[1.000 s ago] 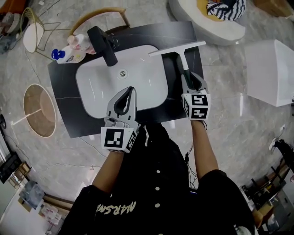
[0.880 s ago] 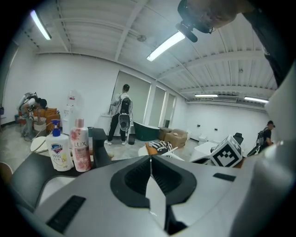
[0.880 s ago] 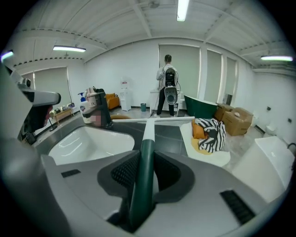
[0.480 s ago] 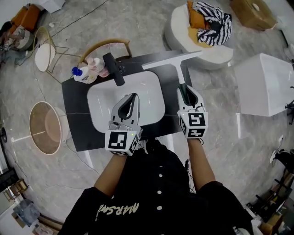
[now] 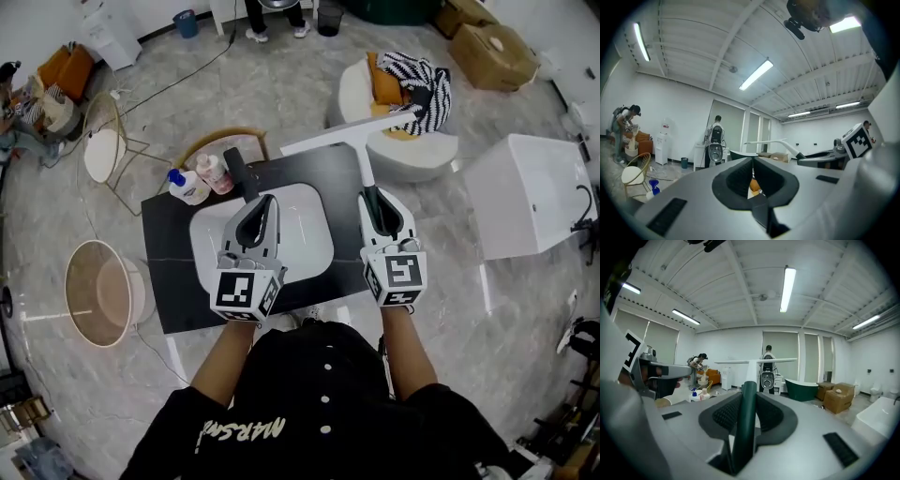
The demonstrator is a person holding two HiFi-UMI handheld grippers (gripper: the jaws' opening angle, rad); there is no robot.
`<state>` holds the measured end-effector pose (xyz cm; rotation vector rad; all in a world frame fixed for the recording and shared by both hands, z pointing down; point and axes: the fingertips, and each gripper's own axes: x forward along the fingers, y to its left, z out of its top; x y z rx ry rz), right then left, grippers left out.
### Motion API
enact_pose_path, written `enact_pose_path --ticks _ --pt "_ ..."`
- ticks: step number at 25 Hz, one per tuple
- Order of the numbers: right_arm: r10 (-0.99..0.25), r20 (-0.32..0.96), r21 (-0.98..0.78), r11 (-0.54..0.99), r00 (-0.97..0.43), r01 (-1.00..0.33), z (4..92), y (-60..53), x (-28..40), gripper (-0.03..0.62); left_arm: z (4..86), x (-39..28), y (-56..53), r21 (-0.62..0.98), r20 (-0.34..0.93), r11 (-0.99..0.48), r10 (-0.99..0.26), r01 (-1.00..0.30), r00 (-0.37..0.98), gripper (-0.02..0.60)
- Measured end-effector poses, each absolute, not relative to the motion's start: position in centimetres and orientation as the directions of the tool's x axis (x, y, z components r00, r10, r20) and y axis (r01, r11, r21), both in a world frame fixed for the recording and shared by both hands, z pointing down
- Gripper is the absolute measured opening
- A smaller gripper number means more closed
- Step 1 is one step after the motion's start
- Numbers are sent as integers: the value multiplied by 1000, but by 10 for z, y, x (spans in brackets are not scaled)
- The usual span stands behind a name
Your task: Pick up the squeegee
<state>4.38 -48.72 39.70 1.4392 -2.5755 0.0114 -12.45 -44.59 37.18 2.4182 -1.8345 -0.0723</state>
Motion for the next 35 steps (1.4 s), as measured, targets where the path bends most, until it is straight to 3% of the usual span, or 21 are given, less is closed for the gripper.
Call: enact_pose_path --ticks 17,35 --pt "-852 -77 110 509 -518 -854 303 -444 51 89 293 -124 -416 27 -112 -284 -954 -958 280 18" --pt "-849 -90 118 510 -521 -852 301 -431 53 89 291 -123 -397 26 -124 -274 -955 -961 269 18"
